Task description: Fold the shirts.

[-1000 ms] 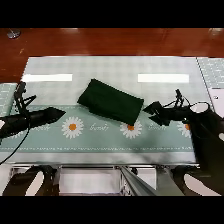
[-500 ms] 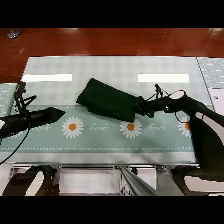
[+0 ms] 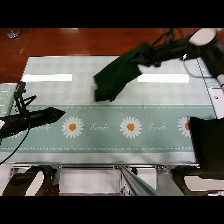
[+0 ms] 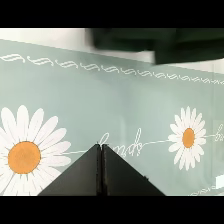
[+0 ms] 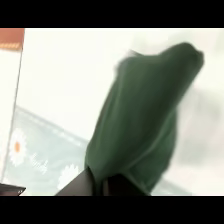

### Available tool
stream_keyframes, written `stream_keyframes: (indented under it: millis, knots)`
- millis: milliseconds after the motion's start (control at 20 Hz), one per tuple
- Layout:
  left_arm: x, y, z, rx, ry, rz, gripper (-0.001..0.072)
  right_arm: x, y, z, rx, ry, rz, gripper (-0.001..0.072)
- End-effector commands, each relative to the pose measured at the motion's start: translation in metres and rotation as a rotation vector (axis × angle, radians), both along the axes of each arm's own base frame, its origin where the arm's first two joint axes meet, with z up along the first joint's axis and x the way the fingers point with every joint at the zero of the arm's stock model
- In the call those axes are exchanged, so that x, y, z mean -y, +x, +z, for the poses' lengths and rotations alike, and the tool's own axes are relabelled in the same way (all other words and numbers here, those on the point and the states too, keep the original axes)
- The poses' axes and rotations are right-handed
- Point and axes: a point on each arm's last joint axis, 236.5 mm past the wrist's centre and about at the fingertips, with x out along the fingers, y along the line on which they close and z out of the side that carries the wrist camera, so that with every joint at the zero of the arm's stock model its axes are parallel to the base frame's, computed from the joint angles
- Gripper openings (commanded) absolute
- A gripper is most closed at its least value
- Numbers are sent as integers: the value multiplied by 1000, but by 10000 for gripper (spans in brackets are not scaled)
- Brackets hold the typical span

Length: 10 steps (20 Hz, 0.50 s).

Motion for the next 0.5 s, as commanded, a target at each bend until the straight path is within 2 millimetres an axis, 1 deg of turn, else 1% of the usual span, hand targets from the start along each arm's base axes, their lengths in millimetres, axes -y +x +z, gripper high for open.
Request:
stream_keyframes:
  millis: [0, 100, 150, 200, 250, 300, 400, 450]
  knots:
    - [0, 0, -1, -2, 0, 0, 27, 73, 1, 66, 53, -160, -100, 29]
    - [0, 0, -1, -1, 1, 0, 27, 128, -10, 93, 39, -187, -193, 29]
    - [0, 0, -1, -1, 1, 0, 27, 155, -21, 98, 13, -198, -239, 29]
    - [0, 0, -1, -1, 1, 0, 27, 183, -35, 100, -20, -225, -281, 29]
    - [0, 0, -1, -1, 0, 0, 27, 214, -53, 98, -64, -269, -338, 29]
    - [0, 0, 0, 0, 1, 1, 27, 245, -72, 95, -114, -314, -401, 29]
    - [-2, 3, 0, 10, 4, 12, 27, 298, -115, 87, -220, -406, -523, 29]
    - [-3, 5, 1, 17, 6, 18, 27, 314, -131, 91, -222, -416, -589, 29]
